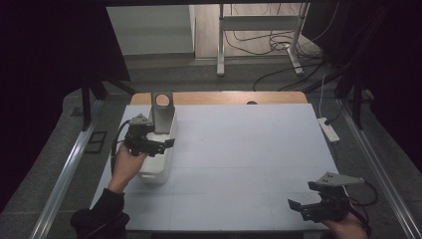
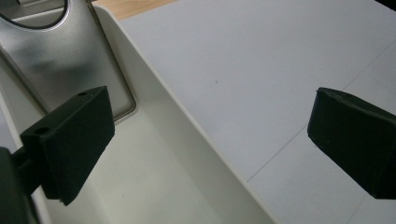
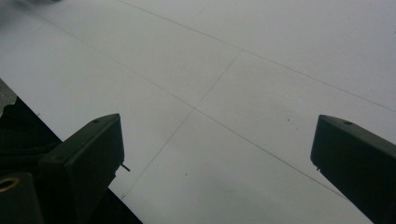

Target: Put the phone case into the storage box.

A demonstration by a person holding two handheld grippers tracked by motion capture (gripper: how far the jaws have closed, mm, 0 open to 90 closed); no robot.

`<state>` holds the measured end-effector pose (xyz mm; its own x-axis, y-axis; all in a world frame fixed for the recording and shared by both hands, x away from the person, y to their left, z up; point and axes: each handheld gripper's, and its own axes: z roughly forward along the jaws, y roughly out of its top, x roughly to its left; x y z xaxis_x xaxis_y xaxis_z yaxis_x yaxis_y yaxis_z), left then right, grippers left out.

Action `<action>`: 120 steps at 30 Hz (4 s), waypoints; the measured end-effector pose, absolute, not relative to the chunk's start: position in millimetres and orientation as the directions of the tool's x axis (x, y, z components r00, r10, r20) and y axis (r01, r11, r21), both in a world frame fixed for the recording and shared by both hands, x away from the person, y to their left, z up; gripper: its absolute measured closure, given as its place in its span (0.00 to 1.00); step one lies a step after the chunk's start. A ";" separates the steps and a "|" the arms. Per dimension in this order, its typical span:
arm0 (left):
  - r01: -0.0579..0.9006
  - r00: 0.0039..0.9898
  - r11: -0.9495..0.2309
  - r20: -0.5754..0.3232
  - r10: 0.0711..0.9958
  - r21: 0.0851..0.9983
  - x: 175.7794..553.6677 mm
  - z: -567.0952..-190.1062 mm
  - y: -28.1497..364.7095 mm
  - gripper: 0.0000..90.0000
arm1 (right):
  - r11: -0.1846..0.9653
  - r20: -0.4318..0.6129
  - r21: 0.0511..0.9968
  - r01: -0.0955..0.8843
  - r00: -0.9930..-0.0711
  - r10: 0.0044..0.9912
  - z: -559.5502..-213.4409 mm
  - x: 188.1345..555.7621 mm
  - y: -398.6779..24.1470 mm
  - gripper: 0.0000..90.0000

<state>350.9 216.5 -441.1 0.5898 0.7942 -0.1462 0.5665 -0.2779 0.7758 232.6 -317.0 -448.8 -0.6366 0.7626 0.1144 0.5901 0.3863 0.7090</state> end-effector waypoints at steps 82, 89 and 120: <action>0.537 0.592 -0.239 -0.159 0.790 0.809 255.5 -440.7 217.4 0.02 | 0.393 0.114 0.705 0.590 -0.641 0.759 -448.5 232.2 -316.1 0.04; 0.539 0.590 -0.231 -0.168 0.790 0.810 250.8 -441.8 220.7 0.02 | 0.393 0.115 0.705 0.591 -0.641 0.759 -448.5 232.3 -316.1 0.03; 0.545 0.559 -0.213 -0.162 0.813 0.811 221.3 -446.4 237.5 0.03 | 0.387 0.121 0.705 0.594 -0.638 0.760 -448.8 232.7 -316.4 0.03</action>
